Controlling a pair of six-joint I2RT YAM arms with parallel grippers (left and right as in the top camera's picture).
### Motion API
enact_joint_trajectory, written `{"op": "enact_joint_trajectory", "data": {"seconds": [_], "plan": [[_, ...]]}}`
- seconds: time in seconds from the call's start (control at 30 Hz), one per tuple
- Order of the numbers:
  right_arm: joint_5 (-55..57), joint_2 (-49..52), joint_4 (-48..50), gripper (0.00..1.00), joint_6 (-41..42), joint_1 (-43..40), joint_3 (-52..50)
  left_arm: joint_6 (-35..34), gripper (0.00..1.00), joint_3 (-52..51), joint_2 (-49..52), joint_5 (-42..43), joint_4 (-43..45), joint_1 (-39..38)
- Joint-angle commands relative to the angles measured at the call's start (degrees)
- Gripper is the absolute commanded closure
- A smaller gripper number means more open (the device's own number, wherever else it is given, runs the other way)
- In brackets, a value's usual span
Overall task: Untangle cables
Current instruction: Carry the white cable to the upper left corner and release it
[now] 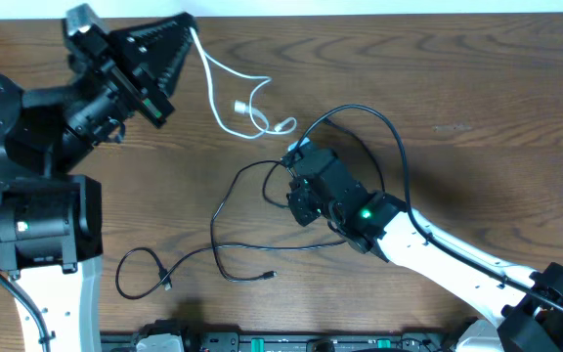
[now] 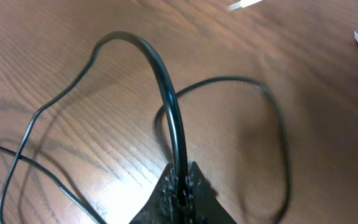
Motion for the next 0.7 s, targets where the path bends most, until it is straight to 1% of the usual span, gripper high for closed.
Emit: {"op": "enact_joint_trajectory", "data": {"seconds": [0.0,0.07,0.1,0.13,0.17,0.2,0.23,0.3,0.4,0.47,0.5,0.53,0.57,0.6,0.63,0.67], "plan": [[1.6,-3.0,-1.5,0.99,5.0,-0.5,0.0,3.7,0.93,1.0,1.0,-4.8,0.6,2.8],[2.5,-5.1,-3.0,0.99,5.0,-0.5,0.0,1.4,0.92,1.0,1.7,-9.0,6.6,3.8],[2.9,-5.5,-3.5,0.99,5.0,-0.5,0.0,0.7,0.92,1.0,2.1,-10.7,11.3,3.8],[3.4,-5.7,-4.2,0.99,5.0,-0.5,0.0,0.4,0.93,1.0,2.6,-13.1,18.8,3.8],[3.5,-5.8,-4.7,0.99,5.0,-0.5,0.0,0.4,0.93,1.0,3.1,-15.4,24.3,3.8],[3.7,-5.8,-5.2,0.99,5.0,-0.5,0.0,0.4,0.93,1.0,3.5,-18.0,28.2,3.8],[3.7,-5.8,-5.6,0.99,5.0,-0.5,0.0,0.4,0.93,1.0,3.7,-19.9,30.1,3.8],[3.7,-5.8,-6.5,0.99,5.0,-0.5,0.0,1.7,0.93,1.0,4.1,-22.8,30.1,3.8],[3.7,-5.8,-7.9,0.99,5.0,-0.5,0.0,8.9,0.93,1.0,5.4,-23.8,26.2,3.8],[3.7,-5.8,-8.6,0.89,5.0,-0.4,0.0,13.6,0.93,1.0,6.6,-24.1,22.1,3.8],[3.7,-5.8,-9.0,0.87,5.1,-0.4,0.0,16.4,0.93,1.0,7.5,-24.9,19.7,3.8],[3.7,-5.8,-9.5,0.80,5.4,-0.5,0.0,19.3,0.92,1.0,8.5,-25.9,17.9,3.8],[3.7,-5.8,-10.0,0.60,5.7,-0.5,0.0,21.9,0.93,1.0,9.3,-26.7,16.7,3.8],[3.7,-5.8,-10.3,0.31,5.9,-0.5,0.0,26.1,0.92,1.0,10.6,-27.2,15.4,3.8],[3.7,-5.8,-10.8,0.16,5.9,-0.5,0.0,29.9,0.93,1.0,11.7,-27.1,14.6,3.8],[3.7,-5.8,-11.1,0.05,5.9,-0.5,0.0,35.3,0.93,1.0,13.0,-26.8,13.3,3.8]]}}
